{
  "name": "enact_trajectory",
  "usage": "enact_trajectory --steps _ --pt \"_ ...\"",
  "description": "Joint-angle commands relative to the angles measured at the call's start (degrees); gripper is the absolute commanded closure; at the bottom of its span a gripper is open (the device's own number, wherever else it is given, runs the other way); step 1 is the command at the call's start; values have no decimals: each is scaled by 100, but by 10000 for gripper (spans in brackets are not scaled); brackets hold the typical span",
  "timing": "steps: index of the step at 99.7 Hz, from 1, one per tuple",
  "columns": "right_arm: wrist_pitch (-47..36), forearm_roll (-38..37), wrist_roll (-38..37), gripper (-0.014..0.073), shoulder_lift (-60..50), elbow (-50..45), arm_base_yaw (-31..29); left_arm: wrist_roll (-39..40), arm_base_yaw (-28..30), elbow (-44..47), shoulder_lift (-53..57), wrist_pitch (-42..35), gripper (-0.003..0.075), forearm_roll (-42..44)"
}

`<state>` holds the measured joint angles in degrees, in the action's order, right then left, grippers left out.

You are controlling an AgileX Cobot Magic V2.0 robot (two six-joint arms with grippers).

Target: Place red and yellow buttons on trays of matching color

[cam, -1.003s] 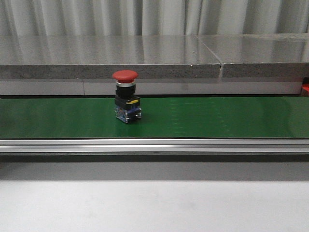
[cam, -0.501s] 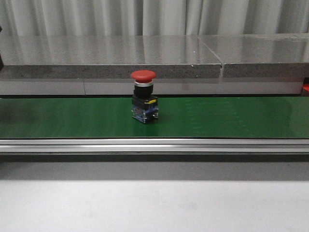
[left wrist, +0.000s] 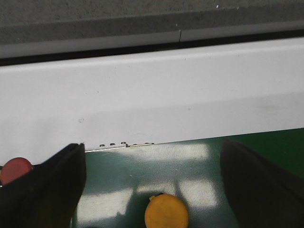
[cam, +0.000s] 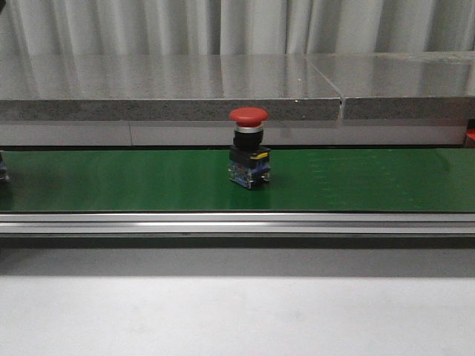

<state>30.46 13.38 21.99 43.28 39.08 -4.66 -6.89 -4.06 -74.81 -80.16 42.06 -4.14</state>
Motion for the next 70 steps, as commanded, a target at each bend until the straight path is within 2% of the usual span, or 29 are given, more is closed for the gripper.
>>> enact_trajectory --steps 1,26,53,63,70 --pt "-376 48 31 662 -47 136 6 125 -47 180 700 -581 153 -79" --pt "-376 48 31 662 -47 136 6 213 -47 1855 2511 -1374 153 -101" --pt "-376 48 31 662 -47 136 6 213 -47 3620 4735 -1428 158 -120" --pt "-376 48 31 662 -47 136 6 213 -47 4030 5451 -1351 207 -150" --pt "-376 48 31 662 -47 136 6 213 -47 4250 5890 -1342 283 -161"
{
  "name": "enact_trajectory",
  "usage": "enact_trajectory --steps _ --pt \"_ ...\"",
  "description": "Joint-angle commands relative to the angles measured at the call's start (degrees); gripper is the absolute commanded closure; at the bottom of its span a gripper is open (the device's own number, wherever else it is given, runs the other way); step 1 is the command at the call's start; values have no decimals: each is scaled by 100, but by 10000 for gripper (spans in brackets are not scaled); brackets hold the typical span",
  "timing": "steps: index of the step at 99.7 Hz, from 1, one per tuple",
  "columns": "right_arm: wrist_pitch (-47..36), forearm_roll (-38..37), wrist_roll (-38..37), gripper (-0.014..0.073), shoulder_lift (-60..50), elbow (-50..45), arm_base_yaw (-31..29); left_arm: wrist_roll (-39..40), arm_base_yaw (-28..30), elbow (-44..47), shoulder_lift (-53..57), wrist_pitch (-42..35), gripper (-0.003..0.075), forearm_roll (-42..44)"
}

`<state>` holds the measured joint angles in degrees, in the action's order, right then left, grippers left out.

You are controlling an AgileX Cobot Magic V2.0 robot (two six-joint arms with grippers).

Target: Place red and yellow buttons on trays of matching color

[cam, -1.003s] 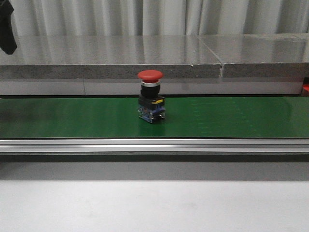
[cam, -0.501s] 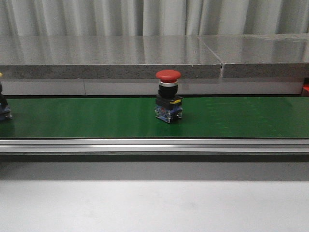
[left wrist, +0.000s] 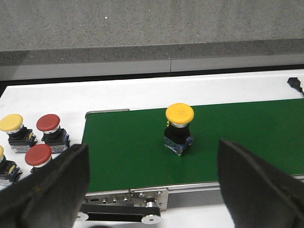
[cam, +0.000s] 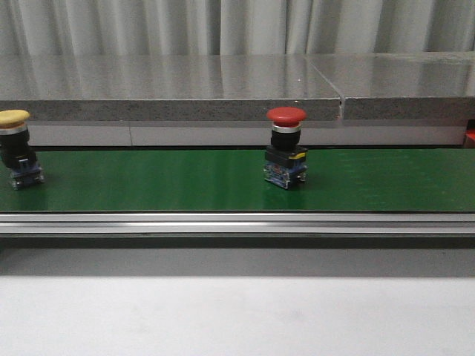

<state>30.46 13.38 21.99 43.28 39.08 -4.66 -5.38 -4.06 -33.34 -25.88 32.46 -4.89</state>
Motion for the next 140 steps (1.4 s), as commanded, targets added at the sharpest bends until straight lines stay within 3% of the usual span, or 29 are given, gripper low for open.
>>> enact_trajectory --steps 1,26,39,49,56,61,69,78,107,140 --pt "-376 48 31 662 -47 136 6 62 -47 141 502 -382 302 -85" --pt "-395 48 31 662 -47 136 6 62 -47 426 1255 -378 742 -85" --pt "-347 48 31 648 -41 136 6 62 -47 426 1255 -378 739 -98" --pt "-226 55 31 529 -41 136 6 62 -47 426 1255 -378 739 -109" --pt "-162 110 31 346 -41 136 6 62 -47 426 1255 -378 739 -109" --pt "-116 199 31 153 -41 136 6 62 -47 426 1255 -378 739 -109" --pt "-111 422 31 -82 -41 136 6 62 -47 426 1255 -378 739 -109" --pt "-57 589 31 -38 -23 136 6 62 -47 426 1255 -378 739 -109" --pt "689 639 152 -38 955 632 75 62 -47 426 1255 -378 739 -109" --pt "604 632 214 -38 2670 1315 991 62 -47 426 1255 -378 739 -109"
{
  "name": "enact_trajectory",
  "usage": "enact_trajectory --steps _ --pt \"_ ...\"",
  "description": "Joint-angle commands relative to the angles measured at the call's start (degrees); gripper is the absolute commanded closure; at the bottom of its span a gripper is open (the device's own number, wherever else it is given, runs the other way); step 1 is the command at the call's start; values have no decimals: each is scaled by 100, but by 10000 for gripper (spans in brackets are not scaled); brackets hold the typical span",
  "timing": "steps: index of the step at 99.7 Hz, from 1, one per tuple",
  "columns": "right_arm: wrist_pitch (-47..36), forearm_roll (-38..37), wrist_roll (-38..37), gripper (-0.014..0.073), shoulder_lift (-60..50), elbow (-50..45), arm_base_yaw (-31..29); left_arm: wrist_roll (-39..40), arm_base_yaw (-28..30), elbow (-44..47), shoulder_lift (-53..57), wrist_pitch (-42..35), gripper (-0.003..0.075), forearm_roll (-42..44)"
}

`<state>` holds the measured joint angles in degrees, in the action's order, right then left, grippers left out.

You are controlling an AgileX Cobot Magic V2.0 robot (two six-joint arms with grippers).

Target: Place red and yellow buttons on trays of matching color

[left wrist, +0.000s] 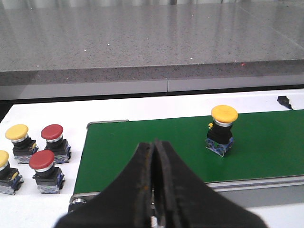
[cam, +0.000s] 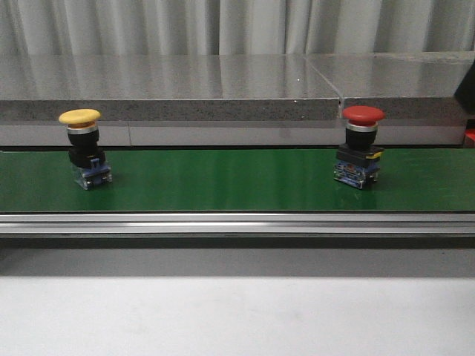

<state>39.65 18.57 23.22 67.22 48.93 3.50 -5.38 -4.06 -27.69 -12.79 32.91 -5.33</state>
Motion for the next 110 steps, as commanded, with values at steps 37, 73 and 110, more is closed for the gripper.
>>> enact_trajectory --steps 37,73,110 --pt "-485 113 91 -38 1653 1279 562 62 -47 -139 -53 -423 739 -65" --pt "-205 113 86 452 2191 1688 543 62 -47 -139 -53 -423 739 -65" --pt "676 113 18 522 2185 2938 -384 62 -47 -139 -53 -423 739 -65"
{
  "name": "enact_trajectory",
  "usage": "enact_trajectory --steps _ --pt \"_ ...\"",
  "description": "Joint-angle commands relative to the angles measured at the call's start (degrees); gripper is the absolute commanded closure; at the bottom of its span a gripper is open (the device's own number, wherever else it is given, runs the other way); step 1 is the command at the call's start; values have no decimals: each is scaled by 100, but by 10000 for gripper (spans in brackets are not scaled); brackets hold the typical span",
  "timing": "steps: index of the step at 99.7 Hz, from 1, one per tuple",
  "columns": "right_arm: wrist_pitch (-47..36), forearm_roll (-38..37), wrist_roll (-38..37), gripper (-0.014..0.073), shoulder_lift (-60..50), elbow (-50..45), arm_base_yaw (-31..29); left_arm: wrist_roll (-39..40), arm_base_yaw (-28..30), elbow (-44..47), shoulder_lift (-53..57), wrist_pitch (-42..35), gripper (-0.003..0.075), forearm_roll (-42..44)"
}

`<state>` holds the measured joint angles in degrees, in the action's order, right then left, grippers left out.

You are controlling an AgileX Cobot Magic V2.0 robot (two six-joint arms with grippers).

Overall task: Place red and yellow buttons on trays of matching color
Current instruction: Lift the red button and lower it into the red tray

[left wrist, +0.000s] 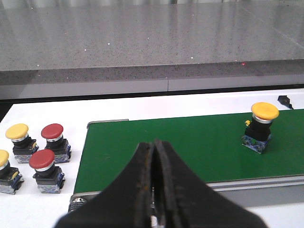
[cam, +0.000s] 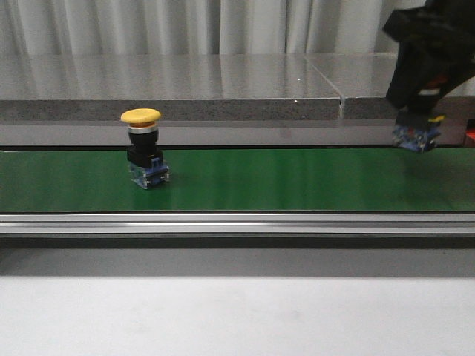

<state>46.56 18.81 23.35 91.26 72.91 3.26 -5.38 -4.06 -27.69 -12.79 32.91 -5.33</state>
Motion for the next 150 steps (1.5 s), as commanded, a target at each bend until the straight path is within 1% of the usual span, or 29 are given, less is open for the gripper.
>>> enact_trajectory --steps 1,15,26,38,47,63,84,103,141,146,150 --pt "-15 90 6 522 -218 571 -439 62 -47 -139 -53 -423 739 -65" --pt "-88 90 6 522 -135 1155 -1312 62 -47 -139 -53 -423 739 -65" --pt "-160 90 6 522 154 1567 -1948 62 -47 -139 -53 -423 739 -65" --pt "-164 90 6 522 614 1947 -2414 62 -47 -139 -53 -423 739 -65" --pt "-265 97 6 522 1002 2215 -2622 62 -47 -139 -53 -423 739 -65" --pt "-629 97 6 522 1684 2688 -2748 62 -47 -139 -53 -423 739 -65" --pt "-544 91 6 522 2534 3429 -2754 62 -47 -139 -53 -423 739 -65" --pt "-385 91 6 522 3065 3870 -2754 62 -47 -139 -53 -423 739 -65" --pt "-367 61 6 520 3440 3941 -2754 62 -47 -139 -53 -423 739 -65" --pt "-346 61 6 507 3445 3941 -2754 62 -47 -139 -53 -423 739 -65" --pt "-334 61 6 480 3445 3941 -2754 62 -47 -139 -53 -423 739 -65"
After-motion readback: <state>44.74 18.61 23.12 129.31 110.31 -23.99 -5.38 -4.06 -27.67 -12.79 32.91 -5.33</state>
